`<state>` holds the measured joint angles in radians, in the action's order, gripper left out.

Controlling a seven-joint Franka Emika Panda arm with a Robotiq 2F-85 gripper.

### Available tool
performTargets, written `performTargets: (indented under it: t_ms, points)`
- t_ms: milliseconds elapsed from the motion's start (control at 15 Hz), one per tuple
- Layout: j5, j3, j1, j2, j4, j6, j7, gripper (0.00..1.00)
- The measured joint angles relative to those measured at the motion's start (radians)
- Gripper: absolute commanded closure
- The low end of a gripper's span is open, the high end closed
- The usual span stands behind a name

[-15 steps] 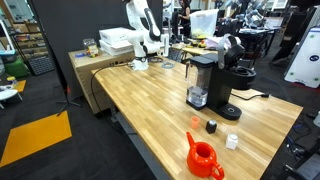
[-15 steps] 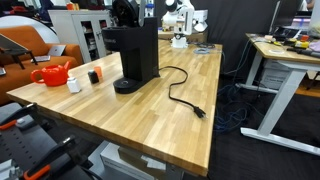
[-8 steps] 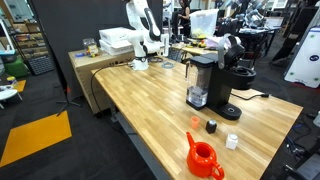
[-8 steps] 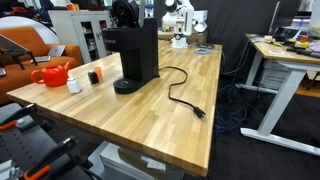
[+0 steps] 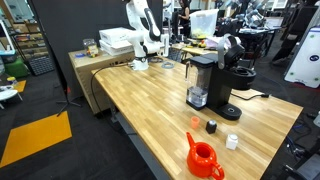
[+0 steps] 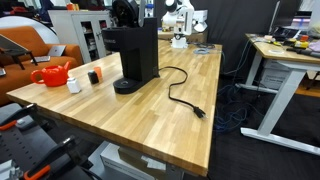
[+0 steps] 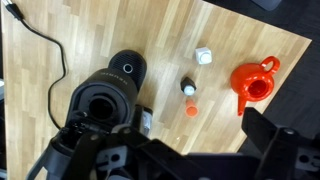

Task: Move the kettle closer to the edge near you

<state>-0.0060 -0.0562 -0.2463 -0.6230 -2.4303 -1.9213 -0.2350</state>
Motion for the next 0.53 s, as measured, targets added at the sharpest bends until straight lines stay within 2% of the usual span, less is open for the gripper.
performTargets:
  t_ms: [533]
  points:
    - [0.012,-0.136,-0.094,0.069,-0.005,-0.009,0.000,0.00]
